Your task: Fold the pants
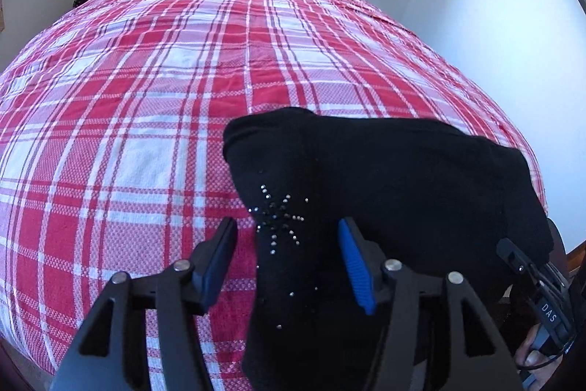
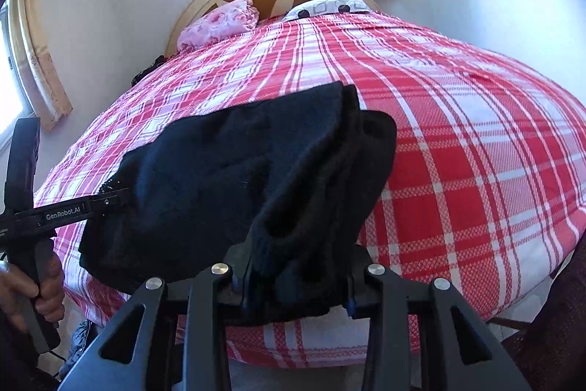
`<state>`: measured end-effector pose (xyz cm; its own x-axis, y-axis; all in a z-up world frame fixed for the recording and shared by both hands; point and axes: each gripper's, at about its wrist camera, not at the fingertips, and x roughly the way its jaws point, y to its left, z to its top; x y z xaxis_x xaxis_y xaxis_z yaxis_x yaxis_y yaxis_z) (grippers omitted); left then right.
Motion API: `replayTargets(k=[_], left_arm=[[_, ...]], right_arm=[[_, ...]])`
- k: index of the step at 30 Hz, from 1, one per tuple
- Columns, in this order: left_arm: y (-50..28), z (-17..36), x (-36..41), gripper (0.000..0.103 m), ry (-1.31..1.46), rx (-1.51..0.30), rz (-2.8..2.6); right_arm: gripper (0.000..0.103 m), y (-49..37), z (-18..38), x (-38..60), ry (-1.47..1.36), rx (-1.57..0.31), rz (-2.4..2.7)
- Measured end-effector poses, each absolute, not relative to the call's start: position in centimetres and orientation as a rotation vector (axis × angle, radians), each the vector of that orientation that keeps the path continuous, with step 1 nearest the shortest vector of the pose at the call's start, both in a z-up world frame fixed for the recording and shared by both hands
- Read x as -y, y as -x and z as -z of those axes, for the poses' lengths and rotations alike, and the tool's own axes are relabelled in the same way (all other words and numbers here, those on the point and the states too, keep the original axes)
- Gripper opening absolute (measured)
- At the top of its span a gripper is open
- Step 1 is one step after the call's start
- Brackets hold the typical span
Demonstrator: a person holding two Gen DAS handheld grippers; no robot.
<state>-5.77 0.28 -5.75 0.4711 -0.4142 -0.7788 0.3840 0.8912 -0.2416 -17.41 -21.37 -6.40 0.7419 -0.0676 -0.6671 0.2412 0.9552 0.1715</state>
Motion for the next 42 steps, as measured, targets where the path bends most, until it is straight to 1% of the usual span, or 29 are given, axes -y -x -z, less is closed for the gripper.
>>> replayTargets(k=[6, 7, 8, 9, 10, 12, 15, 20, 25, 29, 42], left_arm=[[5.8, 6.2, 0.7, 0.059, 0.033, -0.982, 0.505], [5.9, 6.2, 0.9, 0.056, 0.031, -0.977, 0.512], [6.0, 6.1, 1.1, 0.044, 0.034, -0.977, 0.528], [6.1, 6.1, 1.3, 0.038, 0.035, -0.977, 0.543], [6.3, 5.9, 1.5, 0.036, 0.016, -0.965, 0.539], [6.4, 5.6, 1.8, 0.025, -0.010, -0.948, 0.539], [6.2, 5.3, 1.3, 0.019, 0.025, -0.943, 0.552], [6.2, 4.3, 0.7, 0.018, 0.058, -0.920, 0.577], [6.2, 2.3, -0.3, 0.018, 0.054, -0.841, 0.555], [5.3, 1.7, -1.7, 0.016, 0.062, -0.820, 0.509], [2.1, 0.8, -9.5, 0.016, 0.106, -0.746, 0.259]], right_arm=[[0.037, 17.5, 7.2, 22.0, -0.291, -0.717, 0.165], [0.037, 17.5, 7.3, 22.0, -0.298, -0.716, 0.164], [0.037, 17.6, 7.3, 22.1, -0.302, -0.715, 0.162], [0.037, 17.6, 7.3, 22.1, -0.303, -0.715, 0.162], [0.037, 17.6, 7.4, 22.1, -0.304, -0.715, 0.161], [0.037, 17.7, 7.4, 22.1, -0.309, -0.715, 0.162], [0.037, 17.6, 7.3, 22.2, -0.311, -0.719, 0.163], [0.037, 17.4, 5.9, 21.4, -0.250, -0.718, 0.162], [0.037, 17.1, 3.9, 20.2, -0.214, -0.683, 0.137], [0.037, 16.2, 2.8, 18.7, -0.181, -0.661, 0.095], [0.037, 9.0, 0.3, 10.8, -0.056, -0.592, -0.121]])
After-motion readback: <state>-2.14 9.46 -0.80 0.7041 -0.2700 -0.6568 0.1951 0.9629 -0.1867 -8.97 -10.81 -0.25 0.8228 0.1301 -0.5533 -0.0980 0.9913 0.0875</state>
